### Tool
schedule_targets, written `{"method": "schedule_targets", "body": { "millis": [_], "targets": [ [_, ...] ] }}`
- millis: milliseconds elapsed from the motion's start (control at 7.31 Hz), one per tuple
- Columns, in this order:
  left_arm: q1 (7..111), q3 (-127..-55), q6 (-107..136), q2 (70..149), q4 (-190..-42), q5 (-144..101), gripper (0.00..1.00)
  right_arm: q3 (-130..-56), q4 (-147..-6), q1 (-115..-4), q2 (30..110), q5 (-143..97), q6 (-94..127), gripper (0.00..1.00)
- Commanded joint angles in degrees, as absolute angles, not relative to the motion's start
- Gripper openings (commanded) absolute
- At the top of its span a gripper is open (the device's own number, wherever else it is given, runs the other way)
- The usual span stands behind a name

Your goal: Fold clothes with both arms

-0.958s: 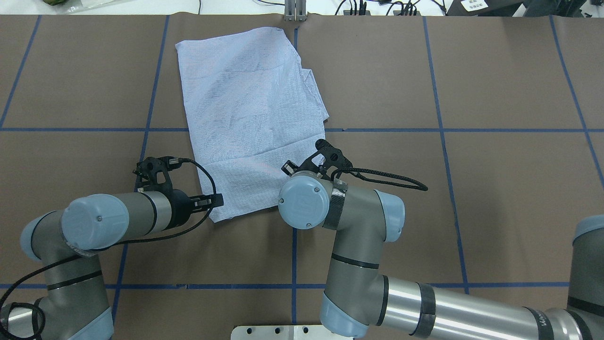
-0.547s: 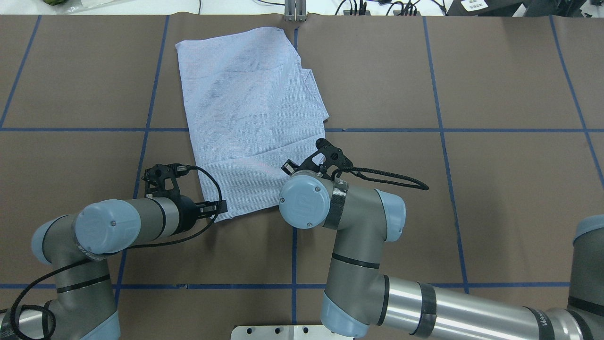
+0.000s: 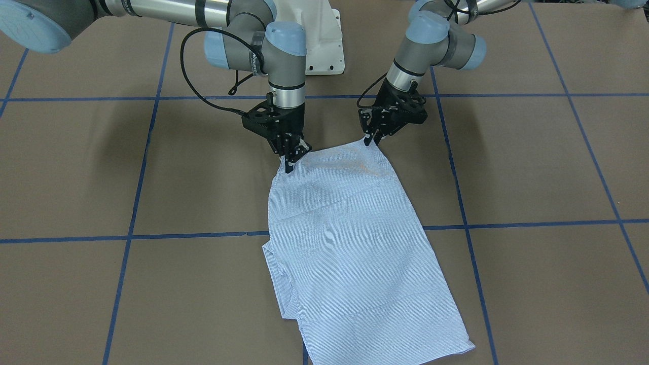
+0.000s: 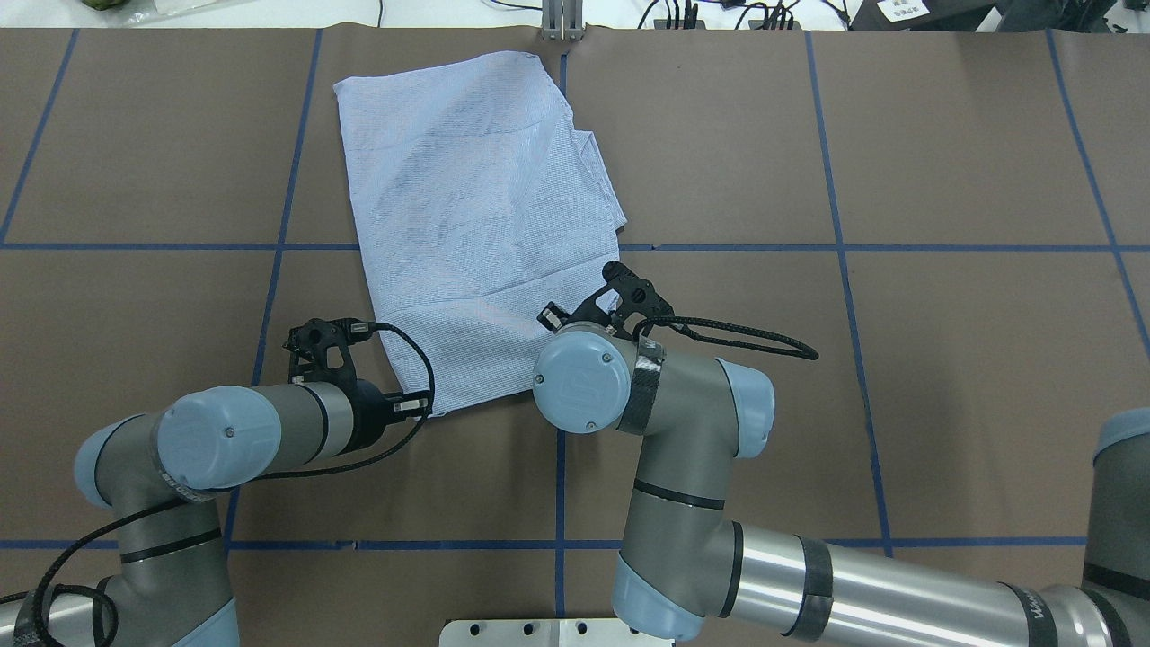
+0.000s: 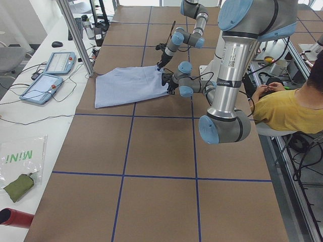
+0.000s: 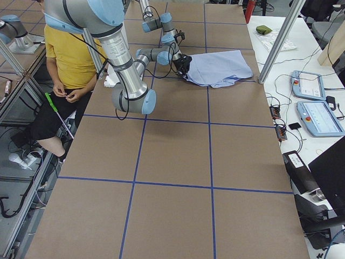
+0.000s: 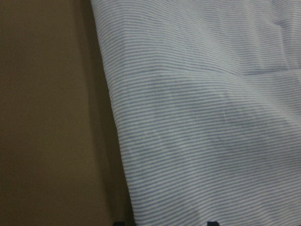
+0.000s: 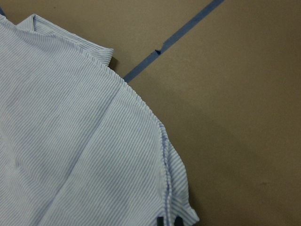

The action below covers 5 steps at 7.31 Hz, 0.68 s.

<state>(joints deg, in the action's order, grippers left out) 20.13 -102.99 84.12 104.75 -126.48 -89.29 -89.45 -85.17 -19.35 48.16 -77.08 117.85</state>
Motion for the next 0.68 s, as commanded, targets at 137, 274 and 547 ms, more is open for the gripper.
{"method": "schedule_targets", "body": {
  "millis": [137,274,547],
  "targets": [
    [19.78,-105.54,84.11,105.38,-126.47,-89.38,0.00,-93.48,-85.17,-19.60,51.39,-77.17,117.51,0.00],
    [19.78,-108.08,84.11,105.55,-126.47,-89.47,0.00,-100.30,-85.69,-19.60,56.29,-77.17,117.51,0.00],
    [17.86,-115.10,84.46,105.29,-124.29,-90.00,0.00,-113.93,-87.52,-15.93,65.09,-76.04,117.60,0.00]
  ]
}}
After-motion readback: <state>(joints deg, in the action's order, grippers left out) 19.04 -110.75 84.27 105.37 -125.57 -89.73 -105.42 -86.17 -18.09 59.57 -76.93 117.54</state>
